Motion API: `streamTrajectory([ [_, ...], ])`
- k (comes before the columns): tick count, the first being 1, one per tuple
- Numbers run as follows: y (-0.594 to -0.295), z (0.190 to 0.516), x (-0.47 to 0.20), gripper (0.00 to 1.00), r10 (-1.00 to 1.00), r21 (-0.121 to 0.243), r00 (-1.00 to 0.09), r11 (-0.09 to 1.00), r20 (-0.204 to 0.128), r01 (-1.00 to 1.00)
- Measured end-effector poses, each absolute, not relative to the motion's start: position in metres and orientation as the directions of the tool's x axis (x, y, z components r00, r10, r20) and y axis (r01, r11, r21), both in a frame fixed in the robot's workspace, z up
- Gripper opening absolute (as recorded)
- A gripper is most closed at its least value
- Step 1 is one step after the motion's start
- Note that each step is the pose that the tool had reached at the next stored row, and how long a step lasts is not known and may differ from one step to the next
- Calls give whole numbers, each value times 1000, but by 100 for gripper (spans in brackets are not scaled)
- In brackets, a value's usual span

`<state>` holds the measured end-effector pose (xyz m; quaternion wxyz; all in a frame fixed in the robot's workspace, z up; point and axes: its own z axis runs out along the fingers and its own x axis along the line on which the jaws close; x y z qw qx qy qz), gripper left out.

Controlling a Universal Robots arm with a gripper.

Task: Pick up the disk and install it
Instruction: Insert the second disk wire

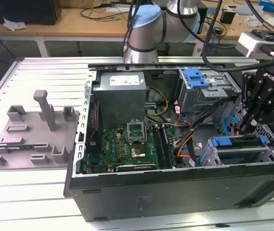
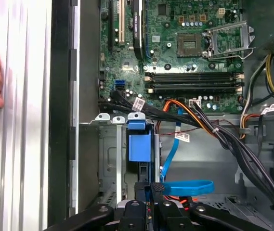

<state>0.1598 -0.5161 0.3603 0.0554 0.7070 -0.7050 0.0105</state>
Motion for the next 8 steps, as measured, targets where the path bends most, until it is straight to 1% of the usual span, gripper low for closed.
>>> streamTrajectory([
  [3, -518, 360, 159, 16, -998, 42, 4, -1, 67, -999],
  [8, -521, 359, 158, 16, -998, 39, 4, -2, 61, -999],
])
